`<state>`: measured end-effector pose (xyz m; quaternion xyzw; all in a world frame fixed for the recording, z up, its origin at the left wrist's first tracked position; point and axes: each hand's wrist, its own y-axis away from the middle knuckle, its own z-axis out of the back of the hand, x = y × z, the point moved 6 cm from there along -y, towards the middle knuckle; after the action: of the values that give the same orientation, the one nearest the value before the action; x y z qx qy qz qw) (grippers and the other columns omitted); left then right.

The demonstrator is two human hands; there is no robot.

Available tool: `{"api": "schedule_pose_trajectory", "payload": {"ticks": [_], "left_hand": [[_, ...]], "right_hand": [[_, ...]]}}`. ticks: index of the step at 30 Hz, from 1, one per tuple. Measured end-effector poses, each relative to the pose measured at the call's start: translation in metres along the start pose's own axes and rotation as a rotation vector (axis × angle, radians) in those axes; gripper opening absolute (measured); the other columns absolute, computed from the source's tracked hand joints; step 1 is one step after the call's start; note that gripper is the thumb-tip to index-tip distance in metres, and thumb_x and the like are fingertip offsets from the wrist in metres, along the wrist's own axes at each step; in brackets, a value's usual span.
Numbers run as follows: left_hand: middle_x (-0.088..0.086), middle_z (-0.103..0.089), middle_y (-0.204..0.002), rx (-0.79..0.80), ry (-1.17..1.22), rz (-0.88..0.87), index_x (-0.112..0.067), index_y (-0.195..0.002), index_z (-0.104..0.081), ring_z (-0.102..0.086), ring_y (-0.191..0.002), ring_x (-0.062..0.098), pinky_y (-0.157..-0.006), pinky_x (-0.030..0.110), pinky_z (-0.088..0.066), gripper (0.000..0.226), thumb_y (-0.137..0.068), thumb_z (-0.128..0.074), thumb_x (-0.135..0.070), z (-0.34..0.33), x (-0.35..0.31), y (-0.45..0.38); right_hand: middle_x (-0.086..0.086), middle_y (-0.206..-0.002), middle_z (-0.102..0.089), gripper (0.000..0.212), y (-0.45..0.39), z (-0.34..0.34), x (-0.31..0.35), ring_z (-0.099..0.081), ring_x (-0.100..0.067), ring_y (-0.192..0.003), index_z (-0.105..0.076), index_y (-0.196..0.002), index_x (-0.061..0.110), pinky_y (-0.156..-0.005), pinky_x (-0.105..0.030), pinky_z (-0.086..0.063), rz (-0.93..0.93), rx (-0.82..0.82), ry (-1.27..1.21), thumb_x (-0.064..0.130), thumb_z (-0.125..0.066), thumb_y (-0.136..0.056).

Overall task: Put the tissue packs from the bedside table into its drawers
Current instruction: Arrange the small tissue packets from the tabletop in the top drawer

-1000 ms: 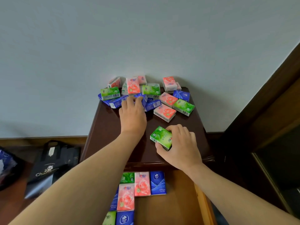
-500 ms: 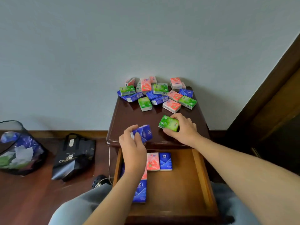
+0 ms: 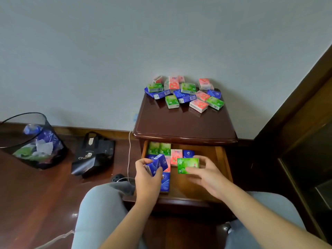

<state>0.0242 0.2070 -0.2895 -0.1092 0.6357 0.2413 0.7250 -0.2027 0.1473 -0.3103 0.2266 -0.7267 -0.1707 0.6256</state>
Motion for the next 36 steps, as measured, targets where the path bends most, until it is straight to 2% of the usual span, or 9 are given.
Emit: {"api": "schedule_pose_trajectory", "payload": {"ticks": [4, 8, 11, 15, 18, 21, 26, 30, 36], "left_hand": [[0.001, -0.067, -0.1, 0.048, -0.043, -0.01, -0.034, -0.104, -0.045, -0.077, -0.071, 0.012, -0.056, 0.034, -0.062, 0.036, -0.093, -0.077, -0.02, 0.0, 0.012, 0.0], [0.0, -0.065, -0.114, 0.068, 0.016, 0.002, -0.031, -0.104, -0.045, -0.078, -0.086, 0.021, -0.051, 0.024, -0.057, 0.036, -0.092, -0.078, -0.023, 0.001, 0.015, -0.003], [-0.001, -0.065, -0.118, 0.091, 0.032, 0.002, -0.03, -0.105, -0.045, -0.078, -0.089, 0.022, -0.051, 0.023, -0.057, 0.036, -0.092, -0.078, -0.024, 0.001, 0.016, -0.003], [-0.008, -0.061, -0.118, 0.107, 0.043, -0.012, -0.031, -0.106, -0.045, -0.073, -0.096, -0.002, -0.054, 0.026, -0.06, 0.036, -0.092, -0.077, -0.023, 0.0, 0.017, -0.001], [-0.009, -0.06, -0.119, 0.106, 0.058, -0.008, -0.031, -0.107, -0.045, -0.069, -0.098, -0.01, -0.055, 0.027, -0.061, 0.035, -0.093, -0.077, -0.023, 0.0, 0.019, -0.002], [-0.005, -0.062, -0.12, 0.095, 0.059, -0.014, -0.03, -0.107, -0.045, -0.073, -0.099, 0.0, -0.055, 0.026, -0.061, 0.035, -0.093, -0.077, -0.023, 0.001, 0.02, -0.002], [-0.004, -0.061, -0.121, 0.079, 0.062, -0.028, -0.034, -0.11, -0.042, -0.073, -0.103, 0.006, -0.055, 0.025, -0.061, 0.041, -0.092, -0.077, -0.023, 0.001, 0.02, -0.003], [-0.006, -0.059, -0.119, 0.074, 0.077, -0.036, -0.035, -0.118, -0.041, -0.069, -0.103, -0.006, -0.056, 0.027, -0.062, 0.046, -0.092, -0.077, -0.023, 0.0, 0.021, -0.005], [-0.012, -0.059, -0.118, 0.095, 0.066, -0.026, -0.045, -0.117, -0.045, -0.068, -0.105, -0.008, -0.065, 0.032, -0.065, 0.044, -0.093, -0.077, -0.028, -0.002, 0.025, -0.006]], "right_hand": [[-0.003, -0.101, -0.082, 0.039, 0.002, 0.003, -0.017, -0.078, -0.019, -0.098, -0.073, -0.118, 0.015, -0.08, -0.041, -0.064, -0.054, -0.112, -0.001, 0.015, -0.088, -0.082], [-0.012, -0.107, -0.079, 0.033, -0.004, -0.006, -0.034, -0.074, -0.027, -0.105, -0.072, -0.113, 0.015, -0.077, -0.048, -0.066, -0.148, -0.159, -0.114, 0.024, -0.087, -0.085], [-0.014, -0.106, -0.079, 0.035, -0.007, -0.014, -0.043, -0.076, -0.029, -0.101, -0.071, -0.114, 0.01, -0.068, -0.042, -0.065, -0.188, -0.156, -0.051, 0.02, -0.088, -0.084], [-0.015, -0.112, -0.075, 0.046, -0.017, -0.017, -0.05, -0.075, -0.029, -0.101, -0.064, -0.117, 0.008, -0.06, -0.035, -0.064, -0.221, -0.216, 0.135, 0.009, -0.091, -0.079], [-0.014, -0.114, -0.072, 0.04, -0.026, -0.017, -0.053, -0.074, -0.028, -0.1, -0.063, -0.112, 0.01, -0.06, -0.034, -0.063, -0.231, -0.282, 0.205, 0.009, -0.089, -0.082], [-0.013, -0.112, -0.073, 0.027, -0.034, -0.018, -0.059, -0.073, -0.025, -0.093, -0.061, -0.095, 0.017, -0.062, -0.035, -0.063, -0.205, -0.305, 0.231, 0.013, -0.086, -0.086], [-0.009, -0.102, -0.072, 0.03, -0.041, -0.017, -0.067, -0.073, -0.024, -0.088, -0.062, -0.094, 0.018, -0.06, -0.036, -0.063, -0.176, -0.367, 0.243, 0.017, -0.089, -0.083], [-0.005, -0.096, -0.069, 0.031, -0.046, -0.016, -0.068, -0.069, -0.019, -0.078, -0.062, -0.091, 0.017, -0.053, -0.033, -0.061, -0.167, -0.423, 0.278, 0.019, -0.091, -0.081], [-0.012, -0.106, -0.073, 0.028, -0.054, -0.016, -0.07, -0.075, -0.029, -0.091, -0.065, -0.097, 0.012, -0.068, -0.043, -0.067, -0.163, -0.438, 0.262, 0.016, -0.089, -0.083]]}}
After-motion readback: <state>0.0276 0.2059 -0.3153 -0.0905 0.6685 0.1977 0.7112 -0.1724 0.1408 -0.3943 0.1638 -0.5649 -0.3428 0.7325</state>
